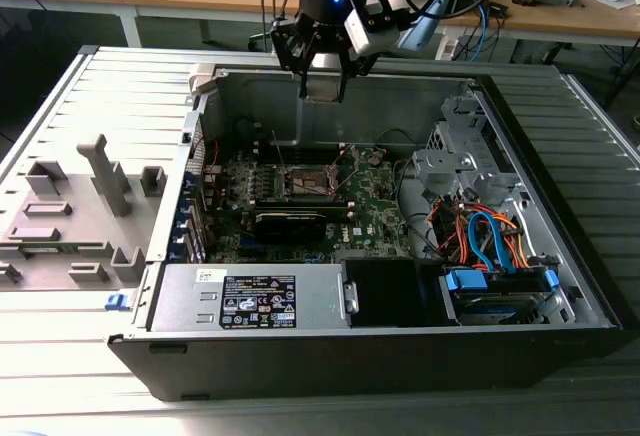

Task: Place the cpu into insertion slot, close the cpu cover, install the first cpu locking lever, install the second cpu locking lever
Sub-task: 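Place the cpu into insertion slot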

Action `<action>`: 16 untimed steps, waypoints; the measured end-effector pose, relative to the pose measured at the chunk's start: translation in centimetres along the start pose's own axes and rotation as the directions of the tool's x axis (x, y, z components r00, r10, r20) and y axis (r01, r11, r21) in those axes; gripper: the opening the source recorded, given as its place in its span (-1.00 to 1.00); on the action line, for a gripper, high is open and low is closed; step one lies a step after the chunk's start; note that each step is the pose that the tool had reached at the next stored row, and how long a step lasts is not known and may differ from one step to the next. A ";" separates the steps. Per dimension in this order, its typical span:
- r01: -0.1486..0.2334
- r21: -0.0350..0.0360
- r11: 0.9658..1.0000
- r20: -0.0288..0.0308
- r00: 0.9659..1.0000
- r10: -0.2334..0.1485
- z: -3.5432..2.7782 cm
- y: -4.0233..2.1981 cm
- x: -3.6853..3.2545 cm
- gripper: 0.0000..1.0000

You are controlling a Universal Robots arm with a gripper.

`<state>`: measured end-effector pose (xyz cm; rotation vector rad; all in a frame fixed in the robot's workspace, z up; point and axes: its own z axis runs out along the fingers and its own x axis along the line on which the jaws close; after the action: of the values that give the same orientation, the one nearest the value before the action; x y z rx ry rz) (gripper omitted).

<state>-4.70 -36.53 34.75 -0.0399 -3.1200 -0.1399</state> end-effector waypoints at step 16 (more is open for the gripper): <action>0.000 0.000 1.000 0.000 1.000 0.000 0.25 -0.32 0.17 0.08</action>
<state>-4.88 -36.82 34.48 -0.0400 -3.1199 -0.1398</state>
